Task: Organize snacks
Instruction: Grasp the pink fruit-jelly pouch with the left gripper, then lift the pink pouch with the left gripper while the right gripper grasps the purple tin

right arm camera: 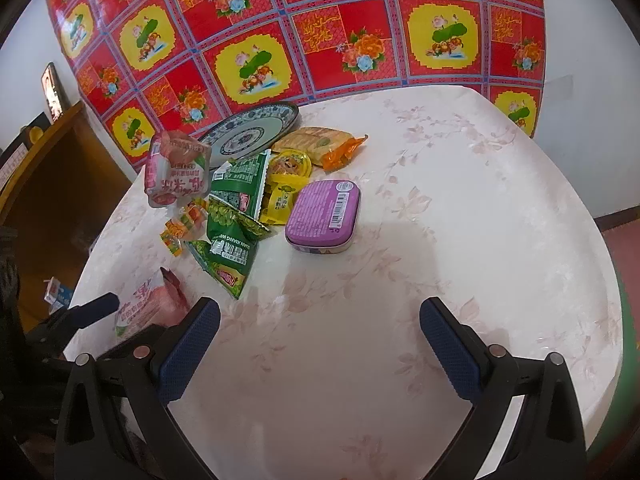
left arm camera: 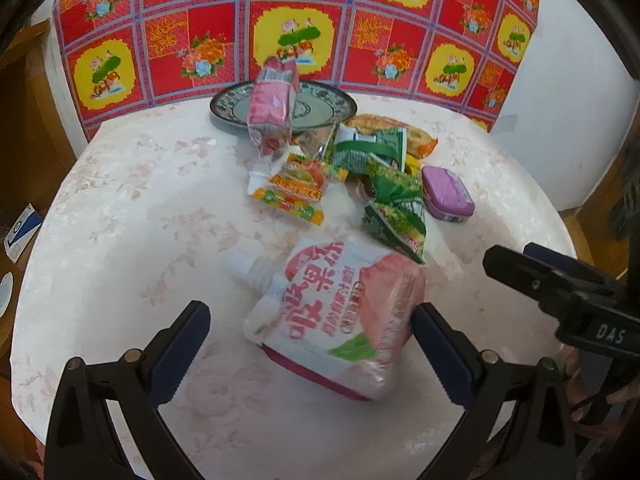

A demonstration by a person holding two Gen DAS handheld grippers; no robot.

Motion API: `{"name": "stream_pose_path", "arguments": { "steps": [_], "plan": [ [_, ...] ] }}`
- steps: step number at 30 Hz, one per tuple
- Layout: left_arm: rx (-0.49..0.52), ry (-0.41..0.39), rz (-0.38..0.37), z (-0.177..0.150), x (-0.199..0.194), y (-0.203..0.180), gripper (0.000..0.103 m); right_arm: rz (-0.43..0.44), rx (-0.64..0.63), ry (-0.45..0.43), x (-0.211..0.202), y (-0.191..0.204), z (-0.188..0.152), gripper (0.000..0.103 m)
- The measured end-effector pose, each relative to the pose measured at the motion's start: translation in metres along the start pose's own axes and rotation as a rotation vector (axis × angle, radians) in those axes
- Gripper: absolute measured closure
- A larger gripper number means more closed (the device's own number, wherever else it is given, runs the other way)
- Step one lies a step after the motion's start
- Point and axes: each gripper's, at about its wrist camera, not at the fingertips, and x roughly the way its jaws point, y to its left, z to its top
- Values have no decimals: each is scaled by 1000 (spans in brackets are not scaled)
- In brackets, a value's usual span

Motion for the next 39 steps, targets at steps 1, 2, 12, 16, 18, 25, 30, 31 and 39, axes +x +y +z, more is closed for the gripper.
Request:
{"name": "stream_pose_path", "arguments": {
  "steps": [1, 2, 12, 16, 18, 25, 30, 31, 39],
  "plan": [
    [-2, 7, 3, -1, 3, 0, 1, 0, -1, 1, 0, 0, 0, 1],
    [-4, 11, 1, -1, 4, 0, 5, -1, -2, 2, 1, 0, -1, 1],
    [-22, -22, -20, -2, 3, 6, 19, -3, -19, 14, 7, 2, -1, 1],
    [-29, -29, -25, -2, 0, 8, 19, -14, -45, 10, 10, 3, 4, 1],
    [-35, -30, -24, -1, -1, 11, 19, -20, -54, 6, 12, 3, 9, 1],
    [-43, -53, 8, 4, -10, 19, 19, -34, -85, 2, 21, 5, 23, 9],
    [-62, -52, 15, 8, -10, 26, 19, -28, -97, 15, 30, 9, 28, 11],
    [-63, -51, 17, 9, -10, 27, 19, -28, -100, 17, 31, 9, 29, 12],
    [-72, -46, 34, 17, -5, 34, 19, -44, -98, 37, 48, 9, 37, 19]
  ]
}}
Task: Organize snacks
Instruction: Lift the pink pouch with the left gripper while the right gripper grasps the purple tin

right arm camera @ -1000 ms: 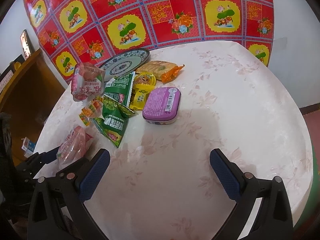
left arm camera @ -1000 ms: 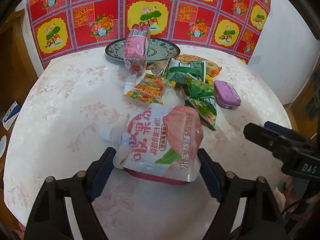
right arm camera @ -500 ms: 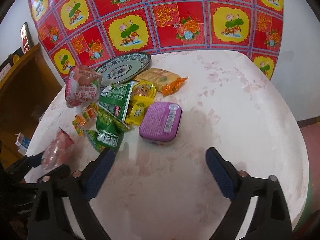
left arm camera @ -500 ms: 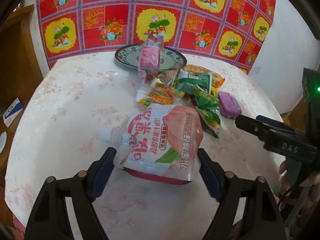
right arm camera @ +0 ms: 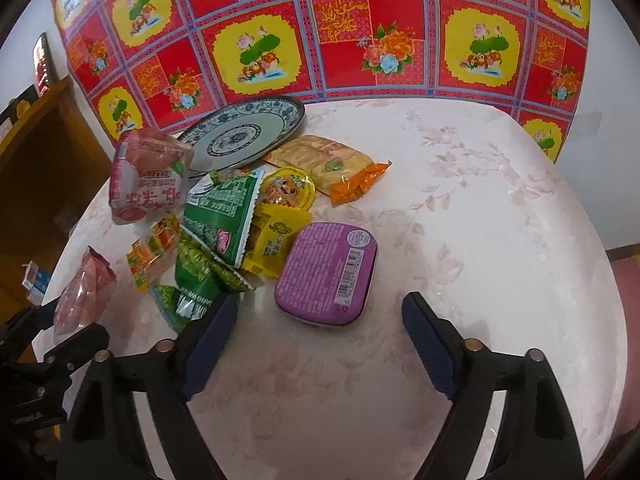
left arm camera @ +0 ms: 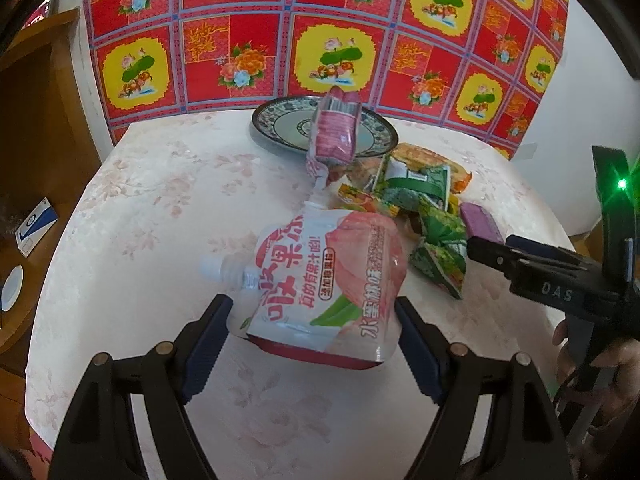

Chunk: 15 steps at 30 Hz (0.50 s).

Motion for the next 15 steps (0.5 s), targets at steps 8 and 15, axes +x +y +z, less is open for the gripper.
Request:
{"name": "stream_pose_path", "arguments": {
  "steps": [8, 15],
  "plan": [
    [-9, 9, 12, 6, 5, 6, 19, -10, 4, -15, 5, -4, 5, 22],
    [-24, 27, 29, 11, 12, 10, 19, -67, -60, -42, 10, 3, 3, 31]
  ]
}}
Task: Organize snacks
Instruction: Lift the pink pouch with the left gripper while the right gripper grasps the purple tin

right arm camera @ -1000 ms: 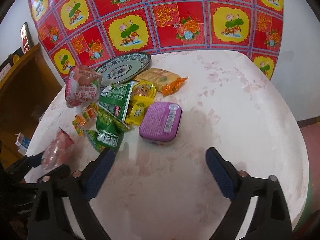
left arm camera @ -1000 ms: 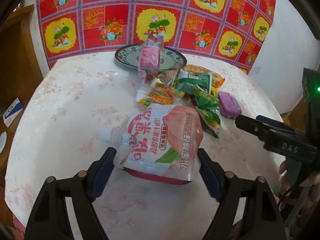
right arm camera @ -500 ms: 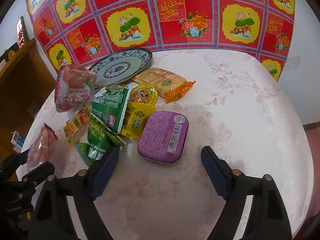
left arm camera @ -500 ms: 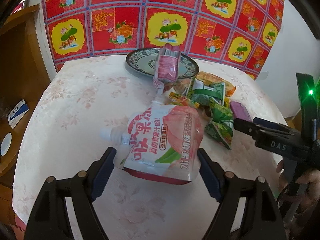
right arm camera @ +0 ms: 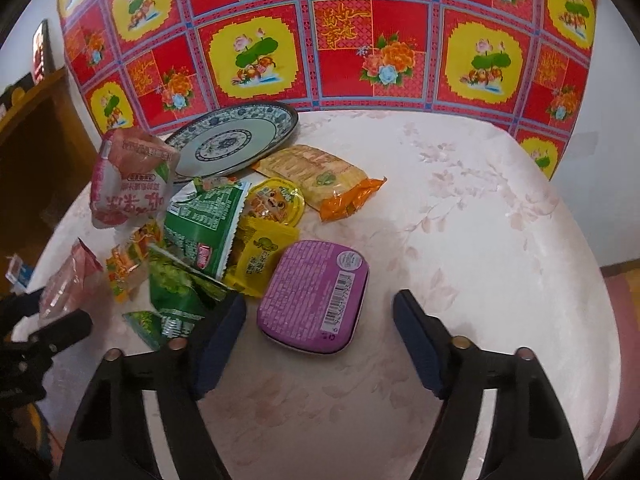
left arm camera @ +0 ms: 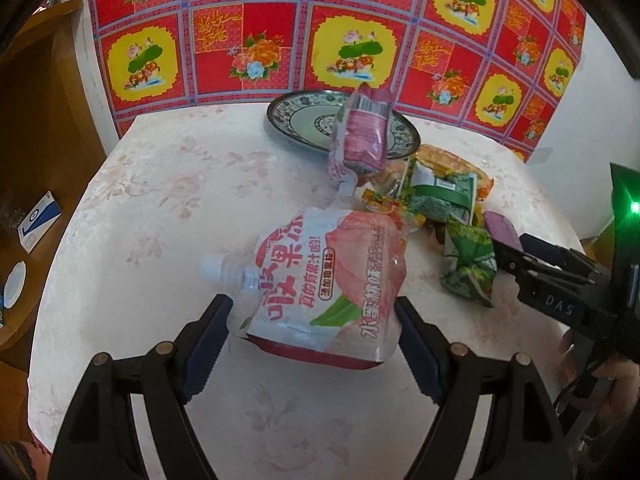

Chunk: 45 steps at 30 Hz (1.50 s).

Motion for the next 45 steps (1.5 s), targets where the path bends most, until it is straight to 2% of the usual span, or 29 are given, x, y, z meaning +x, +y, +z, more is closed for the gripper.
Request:
{"name": "stream_pose_path", "arguments": {
  "steps": [4, 6, 17, 29, 45],
  "plan": [
    [-7, 3, 0, 0, 2, 2, 19, -20, -15, -9, 1, 1, -2, 36],
    [-4, 6, 2, 0, 3, 2, 19, -27, -19, -17, 0, 0, -3, 49],
    [-20, -17, 5, 11, -3, 11, 19, 9, 6, -4, -4, -6, -3, 49],
    [-23, -42, 6, 42, -1, 23, 19, 30, 26, -4, -13, -14, 0, 49],
    [-4, -96, 56, 61, -11, 38, 19, 58, 32, -31, -24, -15, 17, 49]
  ]
}}
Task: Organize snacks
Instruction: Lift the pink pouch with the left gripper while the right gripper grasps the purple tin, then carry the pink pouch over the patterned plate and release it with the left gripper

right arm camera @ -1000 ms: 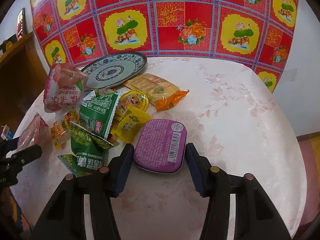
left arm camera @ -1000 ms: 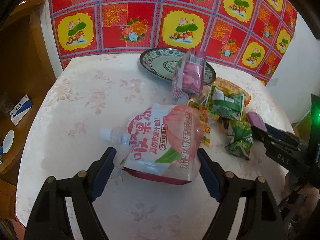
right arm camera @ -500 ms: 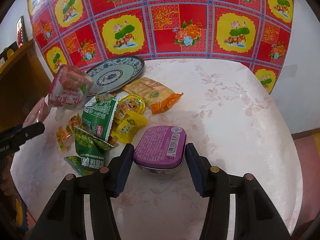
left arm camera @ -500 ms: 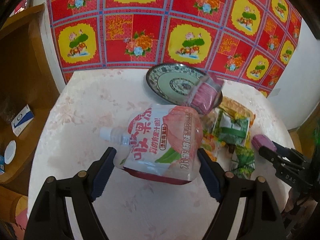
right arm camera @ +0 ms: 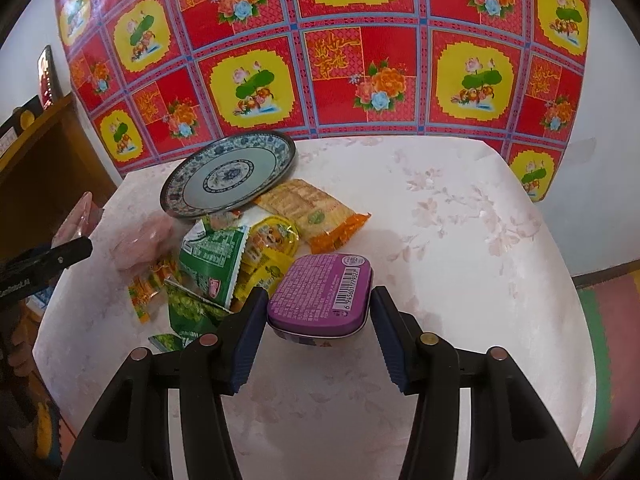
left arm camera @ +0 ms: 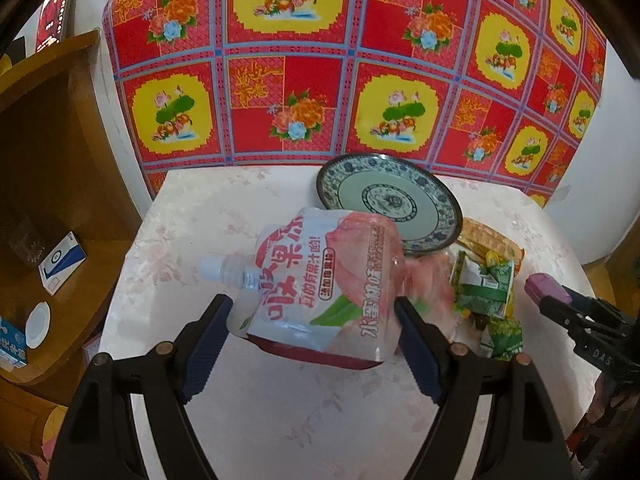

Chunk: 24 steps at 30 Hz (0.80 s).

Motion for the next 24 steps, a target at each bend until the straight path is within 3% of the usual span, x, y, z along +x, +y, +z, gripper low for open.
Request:
{"name": "stream_pose_path", "arguments": {
  "steps": [11, 24],
  "plan": [
    [13, -20, -16, 22, 8, -4, 19, 16, -14, -17, -2, 5, 12, 49],
    [107, -5, -24, 62, 57, -33, 19, 27, -23, -33, -4, 9, 17, 49]
  ]
}}
